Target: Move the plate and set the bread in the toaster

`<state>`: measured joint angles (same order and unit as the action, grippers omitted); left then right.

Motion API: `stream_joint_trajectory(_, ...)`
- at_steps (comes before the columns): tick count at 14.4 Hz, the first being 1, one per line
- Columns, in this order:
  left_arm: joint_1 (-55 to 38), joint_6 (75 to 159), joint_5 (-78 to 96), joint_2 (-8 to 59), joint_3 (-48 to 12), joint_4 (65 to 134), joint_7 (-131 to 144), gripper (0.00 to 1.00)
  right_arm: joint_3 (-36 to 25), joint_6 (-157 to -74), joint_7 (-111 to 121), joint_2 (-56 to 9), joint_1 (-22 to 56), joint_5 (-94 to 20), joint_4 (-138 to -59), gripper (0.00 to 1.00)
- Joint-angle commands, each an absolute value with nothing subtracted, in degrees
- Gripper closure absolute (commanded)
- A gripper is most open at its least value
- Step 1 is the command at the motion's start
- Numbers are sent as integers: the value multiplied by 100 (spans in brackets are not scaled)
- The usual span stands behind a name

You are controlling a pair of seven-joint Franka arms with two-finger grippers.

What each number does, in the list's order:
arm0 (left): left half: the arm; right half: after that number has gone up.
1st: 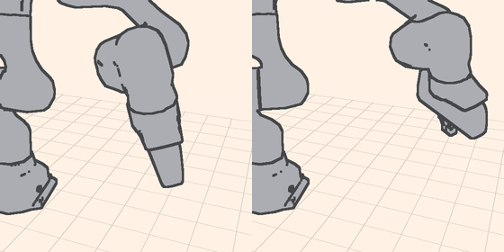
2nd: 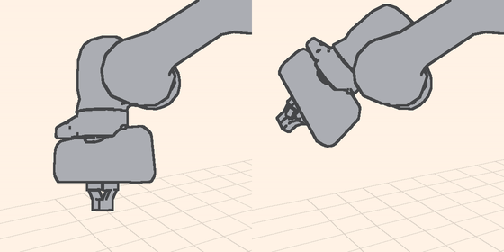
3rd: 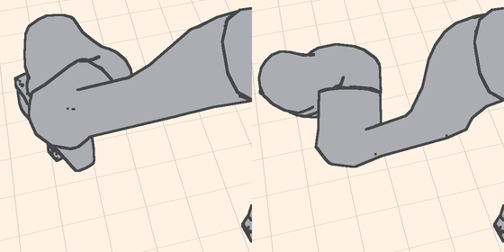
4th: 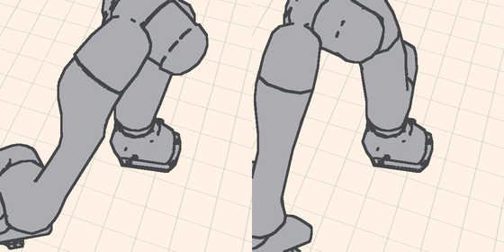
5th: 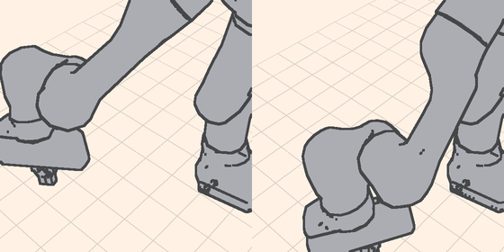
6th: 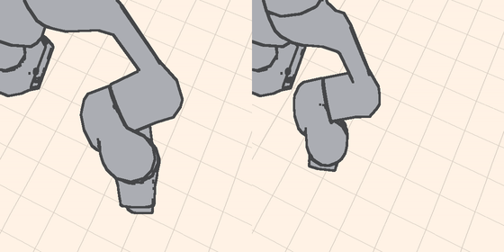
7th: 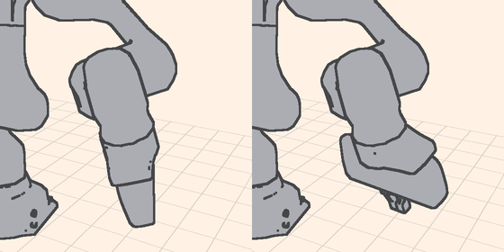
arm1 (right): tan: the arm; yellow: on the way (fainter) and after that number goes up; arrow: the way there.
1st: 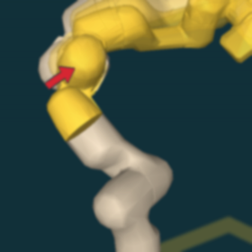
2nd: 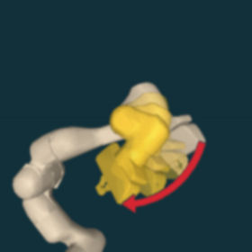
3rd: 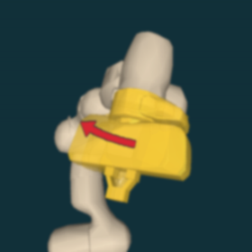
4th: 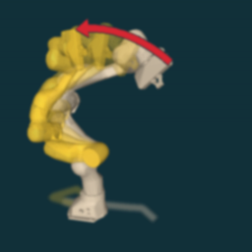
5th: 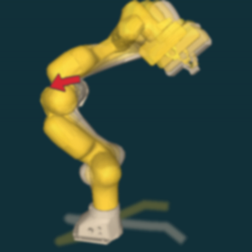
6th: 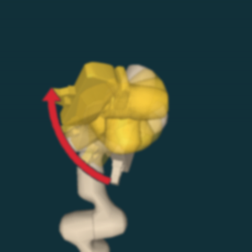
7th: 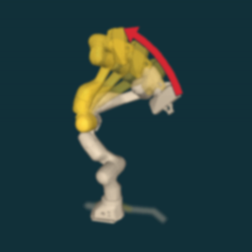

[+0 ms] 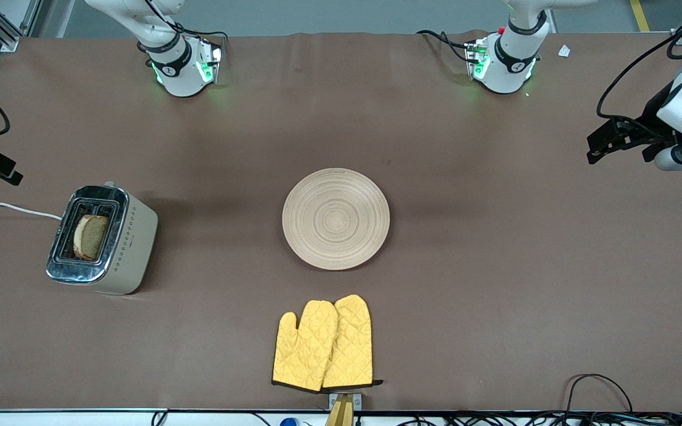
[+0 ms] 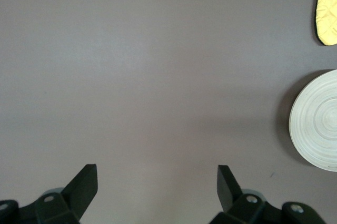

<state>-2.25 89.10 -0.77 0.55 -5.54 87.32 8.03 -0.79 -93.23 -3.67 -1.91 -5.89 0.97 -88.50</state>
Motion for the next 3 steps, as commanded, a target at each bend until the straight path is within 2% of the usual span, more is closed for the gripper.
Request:
stream_joint_trajectory(1,-228,8886,-176,9,-571,8711,572,0,-18,-9404,-255,-9,-659,-26,-9079,0)
stream_joint_trajectory(3,-220,8790,-184,9,-554,8649,563,0,-18,-9396,-220,-9,-650,-26,-9079,0)
